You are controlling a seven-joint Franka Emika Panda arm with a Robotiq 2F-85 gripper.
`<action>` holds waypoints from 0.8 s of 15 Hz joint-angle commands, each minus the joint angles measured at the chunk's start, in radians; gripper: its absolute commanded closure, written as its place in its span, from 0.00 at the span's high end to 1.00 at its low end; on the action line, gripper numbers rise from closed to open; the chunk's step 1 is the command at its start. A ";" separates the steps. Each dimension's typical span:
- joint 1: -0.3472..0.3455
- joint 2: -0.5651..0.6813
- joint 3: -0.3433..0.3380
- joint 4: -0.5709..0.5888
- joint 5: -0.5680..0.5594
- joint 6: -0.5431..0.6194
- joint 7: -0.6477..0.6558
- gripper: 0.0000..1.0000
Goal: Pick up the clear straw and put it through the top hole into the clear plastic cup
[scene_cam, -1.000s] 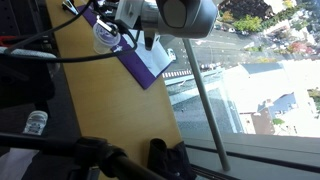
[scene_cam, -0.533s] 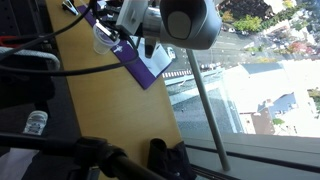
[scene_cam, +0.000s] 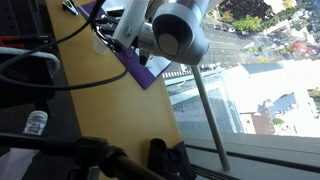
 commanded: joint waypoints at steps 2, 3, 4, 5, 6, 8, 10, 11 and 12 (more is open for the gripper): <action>-0.010 0.045 0.009 0.063 0.037 -0.056 0.010 0.03; -0.012 0.052 0.009 0.072 0.039 -0.061 0.010 0.03; -0.014 0.056 0.008 0.077 0.040 -0.068 0.013 0.03; -0.015 0.060 0.007 0.085 0.041 -0.074 0.015 0.03; -0.016 0.063 0.007 0.090 0.041 -0.077 0.015 0.03; -0.019 0.073 0.006 0.104 0.042 -0.086 0.019 0.03; -0.025 0.085 0.006 0.118 0.044 -0.102 0.019 0.03; -0.029 0.090 0.006 0.125 0.045 -0.107 0.019 0.03; -0.032 0.096 0.006 0.133 0.047 -0.114 0.018 0.03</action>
